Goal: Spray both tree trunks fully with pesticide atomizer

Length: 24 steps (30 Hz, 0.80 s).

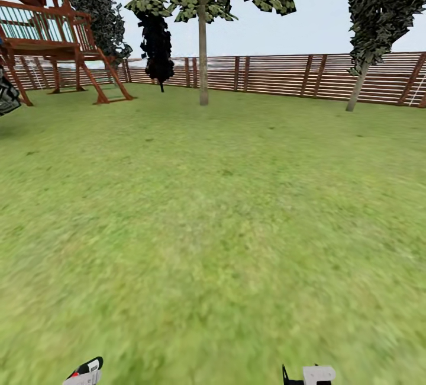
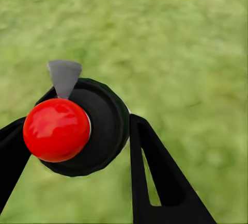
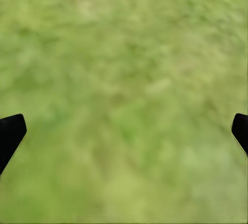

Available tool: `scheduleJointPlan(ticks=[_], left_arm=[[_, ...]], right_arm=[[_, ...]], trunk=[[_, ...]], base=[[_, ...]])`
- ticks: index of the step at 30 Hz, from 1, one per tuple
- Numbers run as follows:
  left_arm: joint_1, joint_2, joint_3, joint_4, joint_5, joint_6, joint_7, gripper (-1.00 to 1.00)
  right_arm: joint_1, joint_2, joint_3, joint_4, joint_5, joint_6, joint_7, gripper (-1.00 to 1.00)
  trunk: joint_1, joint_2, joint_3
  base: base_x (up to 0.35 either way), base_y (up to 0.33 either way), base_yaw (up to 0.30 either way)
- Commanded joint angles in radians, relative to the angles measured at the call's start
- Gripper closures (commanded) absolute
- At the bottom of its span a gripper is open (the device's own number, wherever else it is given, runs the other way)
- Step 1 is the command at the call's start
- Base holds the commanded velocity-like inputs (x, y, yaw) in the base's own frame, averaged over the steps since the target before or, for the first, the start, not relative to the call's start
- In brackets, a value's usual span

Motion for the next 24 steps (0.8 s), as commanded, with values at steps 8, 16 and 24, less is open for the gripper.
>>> scheduleJointPlan(ticks=[8, 16, 24], left_arm=[[-0.001, 0.0, 0.004, 0.001, 0.01, -0.002, -0.011, 1.0], [-0.001, 0.0, 0.004, 0.001, 0.01, -0.002, -0.011, 1.0], [-0.001, 0.001, 0.004, 0.001, 0.01, -0.002, -0.011, 1.0]], right_arm=[[0.0, 0.0, 0.009, 0.001, -0.004, -0.002, -0.005, -1.0], [0.0, 0.0, 0.009, 0.0, -0.004, -0.002, -0.005, -1.0], [0.0, 0.0, 0.009, 0.0, -0.004, -0.002, -0.005, -1.0]], trunk=[[0.0, 0.0, -0.001], [0.0, 0.0, -0.001], [0.0, 0.0, -0.001]], base=[[0.339, 0.0, 0.0], [0.339, 0.0, 0.0], [0.339, 0.0, 0.0]])
